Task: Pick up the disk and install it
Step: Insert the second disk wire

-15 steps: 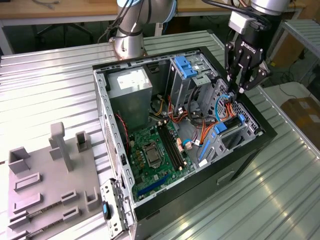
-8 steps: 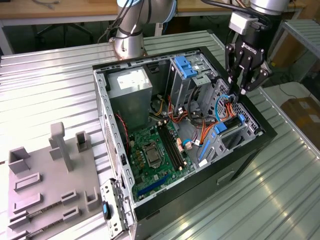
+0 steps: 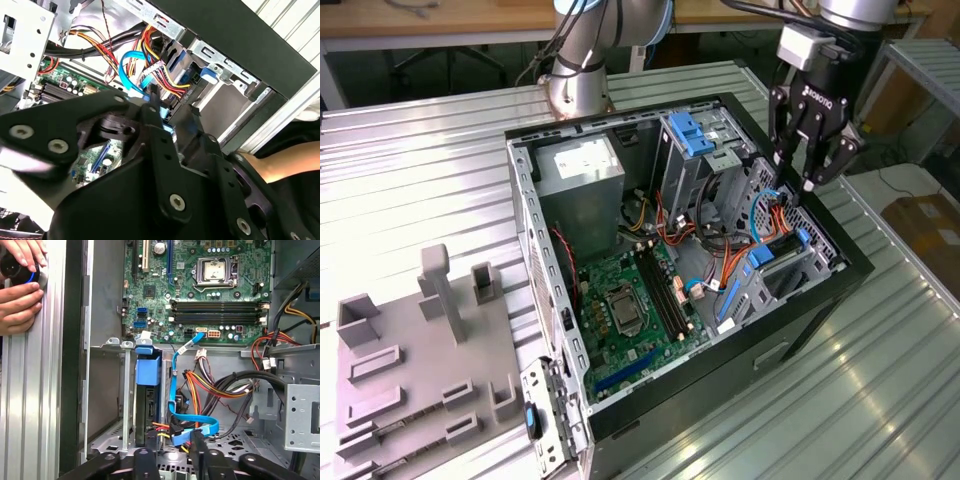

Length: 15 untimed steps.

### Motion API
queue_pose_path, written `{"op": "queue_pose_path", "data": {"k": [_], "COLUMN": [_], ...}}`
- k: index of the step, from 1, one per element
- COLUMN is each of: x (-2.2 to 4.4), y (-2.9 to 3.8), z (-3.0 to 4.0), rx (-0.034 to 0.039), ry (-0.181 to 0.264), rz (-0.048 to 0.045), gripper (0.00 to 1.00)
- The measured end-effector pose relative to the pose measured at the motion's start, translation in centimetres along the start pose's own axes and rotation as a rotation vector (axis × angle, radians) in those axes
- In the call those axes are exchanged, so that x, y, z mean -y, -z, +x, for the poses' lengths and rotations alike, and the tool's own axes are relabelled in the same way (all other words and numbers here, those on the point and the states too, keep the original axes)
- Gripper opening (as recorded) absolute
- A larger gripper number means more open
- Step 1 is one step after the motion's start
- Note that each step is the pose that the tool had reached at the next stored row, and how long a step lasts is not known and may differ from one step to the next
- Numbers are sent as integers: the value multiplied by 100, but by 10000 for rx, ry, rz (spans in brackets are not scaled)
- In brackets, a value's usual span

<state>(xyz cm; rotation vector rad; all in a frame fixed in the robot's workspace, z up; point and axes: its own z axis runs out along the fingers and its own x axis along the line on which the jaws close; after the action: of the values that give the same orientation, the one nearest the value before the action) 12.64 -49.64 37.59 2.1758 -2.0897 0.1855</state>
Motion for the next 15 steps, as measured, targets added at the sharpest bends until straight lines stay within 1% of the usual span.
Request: {"op": "queue_pose_path", "data": {"k": [2, 3, 7, 8, 9, 12, 13, 14, 15], "x": [-1, -1, -1, -2, -1, -1, -2, -2, -2], "y": [-7, -7, -8, -8, -8, -8, -8, -8, -9], "z": [-1, -1, -1, -1, -1, -1, -1, -1, -1], "rx": [-4, -4, -3, -3, -3, -3, -4, -3, -2], "ry": [22, 26, 31, 32, 32, 32, 31, 31, 32], "rz": [4, 4, 5, 5, 6, 6, 6, 5, 5], "gripper": [49, 62, 62, 60, 47, 29, 29, 23, 23]}}
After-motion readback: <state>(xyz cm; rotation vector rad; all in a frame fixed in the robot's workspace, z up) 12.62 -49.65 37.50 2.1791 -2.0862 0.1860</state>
